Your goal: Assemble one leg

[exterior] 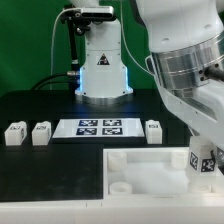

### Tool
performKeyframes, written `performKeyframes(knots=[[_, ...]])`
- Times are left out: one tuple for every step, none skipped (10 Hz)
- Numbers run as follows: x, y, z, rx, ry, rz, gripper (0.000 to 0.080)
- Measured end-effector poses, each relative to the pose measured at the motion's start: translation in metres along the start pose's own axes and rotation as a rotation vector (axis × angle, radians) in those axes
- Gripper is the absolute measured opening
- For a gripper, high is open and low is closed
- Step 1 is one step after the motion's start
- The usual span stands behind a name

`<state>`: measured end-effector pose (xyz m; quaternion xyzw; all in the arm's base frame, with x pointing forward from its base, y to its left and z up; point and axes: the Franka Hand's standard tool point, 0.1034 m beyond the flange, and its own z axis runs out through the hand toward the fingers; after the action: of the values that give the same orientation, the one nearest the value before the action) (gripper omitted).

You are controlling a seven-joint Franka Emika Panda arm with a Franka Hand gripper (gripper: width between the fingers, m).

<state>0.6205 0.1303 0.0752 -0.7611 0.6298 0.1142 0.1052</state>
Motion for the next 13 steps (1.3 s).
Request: performKeyframes(knots=[[-0.001,0.0,0.0,0.001,-0.003,0.036,0.0296],[-0.001,0.0,0.0,0.001,-0.003,0.002,0.032],[-0.001,0.0,0.0,0.001,-0.003,-0.029,0.032],[-0.001,0.0,0.0,0.0,-0.003,-0.034,0.0512],[0.002,0.001,-0.002,-0.009,0.003,-0.134,0.0512],[0.006,0.003,-0.005,-0.027,0.024,-0.313,0.0622],[0.004,0.003,-0.004,-0.047,0.056,-0.49,0.0622],[0.004,0.004,-0.003,-0.048,0.048,-0.577,0.0644],[0.006,0.004,-0.003,-0.05,0.047,-0.64,0.0644],[0.006,0.004,-0.003,-0.053,0.045,-0.745,0.0648],[0.007,0.004,-0.004,-0.055,0.043,-0.84,0.0648],[0.012,0.002,-0.006,-0.078,0.069,-1.038,0.0648],[0.015,-0.003,-0.009,-0.078,0.092,-1.21,0.0648]])
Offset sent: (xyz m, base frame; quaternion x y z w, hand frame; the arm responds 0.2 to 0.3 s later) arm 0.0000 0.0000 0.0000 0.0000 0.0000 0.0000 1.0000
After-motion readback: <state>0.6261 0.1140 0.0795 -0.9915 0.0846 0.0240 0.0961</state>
